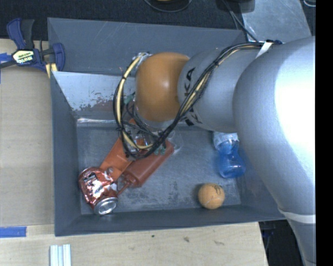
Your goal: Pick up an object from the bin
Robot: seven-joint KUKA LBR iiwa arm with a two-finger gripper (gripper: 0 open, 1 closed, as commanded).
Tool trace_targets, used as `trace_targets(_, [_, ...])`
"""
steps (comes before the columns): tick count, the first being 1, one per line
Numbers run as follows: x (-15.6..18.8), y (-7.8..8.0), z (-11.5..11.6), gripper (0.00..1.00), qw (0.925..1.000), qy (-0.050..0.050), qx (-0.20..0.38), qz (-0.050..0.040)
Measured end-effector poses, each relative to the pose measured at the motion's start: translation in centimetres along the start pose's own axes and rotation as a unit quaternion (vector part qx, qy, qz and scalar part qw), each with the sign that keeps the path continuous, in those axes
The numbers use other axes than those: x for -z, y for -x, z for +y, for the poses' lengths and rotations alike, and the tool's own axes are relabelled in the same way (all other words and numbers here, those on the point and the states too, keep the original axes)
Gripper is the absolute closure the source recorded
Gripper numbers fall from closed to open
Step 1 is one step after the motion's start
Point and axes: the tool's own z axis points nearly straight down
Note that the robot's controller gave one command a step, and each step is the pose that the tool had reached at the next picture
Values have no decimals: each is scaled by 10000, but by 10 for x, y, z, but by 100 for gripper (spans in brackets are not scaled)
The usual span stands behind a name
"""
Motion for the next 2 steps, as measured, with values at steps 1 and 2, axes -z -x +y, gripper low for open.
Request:
trace_targets(1, [-5,-7,18,100,9981,24,-619,36])
trace_targets(2, [-6,-3,2,100,9822,12,-1880,42])
